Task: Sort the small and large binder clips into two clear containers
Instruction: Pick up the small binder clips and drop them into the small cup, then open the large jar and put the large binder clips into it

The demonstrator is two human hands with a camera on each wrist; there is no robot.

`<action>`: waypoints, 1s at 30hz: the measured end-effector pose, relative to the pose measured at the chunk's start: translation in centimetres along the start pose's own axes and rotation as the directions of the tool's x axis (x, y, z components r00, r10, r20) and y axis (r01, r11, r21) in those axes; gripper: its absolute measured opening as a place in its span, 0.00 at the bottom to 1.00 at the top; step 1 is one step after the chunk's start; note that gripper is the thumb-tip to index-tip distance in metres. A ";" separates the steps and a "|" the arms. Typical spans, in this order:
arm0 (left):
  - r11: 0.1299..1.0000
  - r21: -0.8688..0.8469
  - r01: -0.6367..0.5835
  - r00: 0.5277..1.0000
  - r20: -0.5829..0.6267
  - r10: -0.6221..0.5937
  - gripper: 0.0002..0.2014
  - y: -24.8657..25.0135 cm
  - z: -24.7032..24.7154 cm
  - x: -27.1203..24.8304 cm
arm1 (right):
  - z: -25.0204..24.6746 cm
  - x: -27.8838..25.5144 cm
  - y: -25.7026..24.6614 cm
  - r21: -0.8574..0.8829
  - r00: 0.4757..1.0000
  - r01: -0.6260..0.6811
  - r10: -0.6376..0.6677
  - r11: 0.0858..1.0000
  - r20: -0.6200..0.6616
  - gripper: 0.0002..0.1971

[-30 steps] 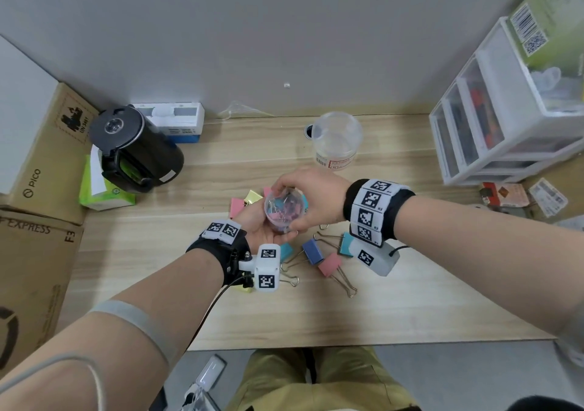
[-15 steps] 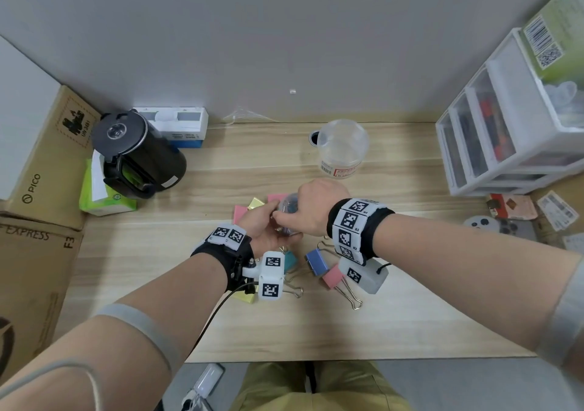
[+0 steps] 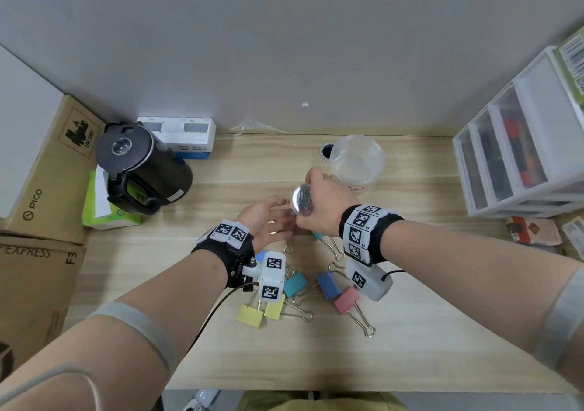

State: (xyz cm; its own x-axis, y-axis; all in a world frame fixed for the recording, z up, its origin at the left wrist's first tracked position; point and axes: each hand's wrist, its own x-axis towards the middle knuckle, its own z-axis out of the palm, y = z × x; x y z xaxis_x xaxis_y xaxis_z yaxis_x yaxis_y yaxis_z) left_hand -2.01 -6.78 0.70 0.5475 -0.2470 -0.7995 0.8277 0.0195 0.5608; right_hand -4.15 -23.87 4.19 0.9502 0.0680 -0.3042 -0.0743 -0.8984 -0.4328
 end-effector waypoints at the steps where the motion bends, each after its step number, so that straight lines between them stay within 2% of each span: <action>1: 1.000 -0.009 -0.009 1.000 -0.018 0.009 0.14 0.4 -0.2 0.4 | 0.0 0.7 0.2 -0.002 1.000 -0.001 0.001 1.000 0.000 0.29; 6: 0.994 -0.105 -0.023 1.000 0.001 0.023 0.23 2.8 -0.7 1.7 | 0.6 4.6 1.1 -0.023 1.000 0.007 -0.006 1.000 0.025 0.23; 11: 0.975 -0.223 -0.019 0.999 0.022 0.025 0.26 4.7 -1.3 3.3 | 1.6 8.1 1.4 -0.041 0.999 0.022 -0.021 0.999 0.034 0.21; 17: 0.958 -0.288 -0.006 1.000 0.008 0.009 0.29 6.3 -1.7 5.4 | 2.5 11.3 1.7 -0.068 0.998 0.016 -0.012 0.998 0.063 0.21; 27: 0.942 -0.334 0.004 1.000 -0.002 -0.005 0.33 6.6 -1.1 6.4 | 2.2 12.6 2.0 -0.129 0.997 0.010 0.001 0.992 0.081 0.23; 30: 0.949 -0.315 0.003 1.000 -0.024 -0.012 0.33 6.8 -1.0 6.1 | 1.9 12.2 1.9 -0.122 0.994 0.045 -0.032 0.991 0.107 0.27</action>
State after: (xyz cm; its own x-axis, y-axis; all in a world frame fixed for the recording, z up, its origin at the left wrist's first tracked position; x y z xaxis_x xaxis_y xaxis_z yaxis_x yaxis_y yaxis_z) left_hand 7.09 -7.21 -0.55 0.5408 -0.2236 -0.8109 0.8261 0.3230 0.4618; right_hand 6.68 -23.91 -1.95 0.9143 0.1423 -0.3792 0.0058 -0.9408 -0.3390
